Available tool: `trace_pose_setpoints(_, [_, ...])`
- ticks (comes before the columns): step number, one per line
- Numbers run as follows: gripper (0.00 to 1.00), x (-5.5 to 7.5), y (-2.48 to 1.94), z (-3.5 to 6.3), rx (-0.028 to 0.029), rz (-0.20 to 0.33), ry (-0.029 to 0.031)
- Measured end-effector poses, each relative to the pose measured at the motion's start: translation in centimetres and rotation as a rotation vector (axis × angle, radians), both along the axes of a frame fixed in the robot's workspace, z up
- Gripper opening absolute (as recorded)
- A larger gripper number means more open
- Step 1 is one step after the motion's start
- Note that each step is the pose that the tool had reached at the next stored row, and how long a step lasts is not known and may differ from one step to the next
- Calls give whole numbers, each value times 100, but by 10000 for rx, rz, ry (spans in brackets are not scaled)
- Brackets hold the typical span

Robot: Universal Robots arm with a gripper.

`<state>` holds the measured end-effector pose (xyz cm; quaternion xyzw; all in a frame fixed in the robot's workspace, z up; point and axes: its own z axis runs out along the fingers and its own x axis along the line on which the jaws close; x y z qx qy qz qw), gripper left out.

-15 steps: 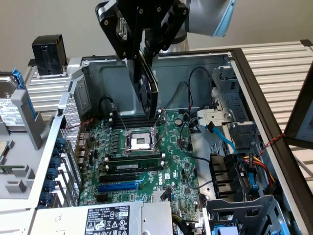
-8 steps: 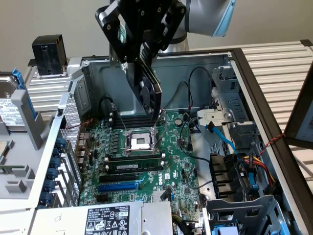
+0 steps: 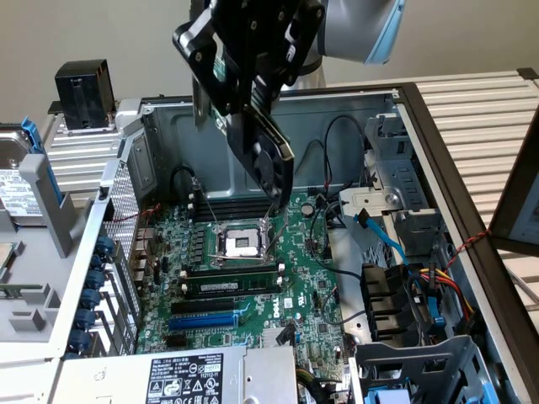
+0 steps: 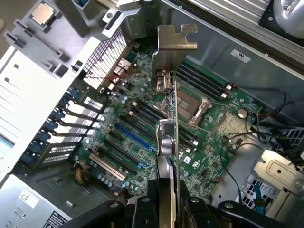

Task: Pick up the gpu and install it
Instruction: 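Insert the gpu into the slot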

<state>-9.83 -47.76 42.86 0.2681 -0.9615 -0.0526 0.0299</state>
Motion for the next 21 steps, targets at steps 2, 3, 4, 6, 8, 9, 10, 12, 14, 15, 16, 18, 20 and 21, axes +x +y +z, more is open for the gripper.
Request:
trace_pose_setpoints(2, [28, 0, 0, -5, -8, 294, -123])
trace_pose_setpoints(3, [28, 1, 1, -9, -8, 474, -169])
trace_pose_setpoints(4, [28, 1, 0, -13, -8, 655, -199])
trace_pose_setpoints(6, [28, 1, 0, -20, -6, 1019, -257])
trace_pose_setpoints(8, [28, 1, 0, -27, -4, 1378, -302])
trace_pose_setpoints(9, [28, 0, 1, -31, -3, 1569, -325])
trace_pose_setpoints(10, [28, 0, 0, -35, -2, 1749, -347])
trace_pose_setpoints(12, [28, 0, 0, -42, 0, 2109, -393])
trace_pose_setpoints(14, [28, 1, 0, -46, 4, 2480, -419])
trace_pose_setpoints(15, [28, 1, 0, -45, 5, 2557, -420])
trace_pose_setpoints(16, [28, 0, 0, -45, 5, 2558, -420])
trace_pose_setpoints(18, [28, 0, 1, -45, 4, 2559, -419])
trace_pose_setpoints(20, [28, -1, 9, -50, -13, 2749, -495])
trace_pose_setpoints(21, [28, -1, 9, -51, -9, 2916, -502])
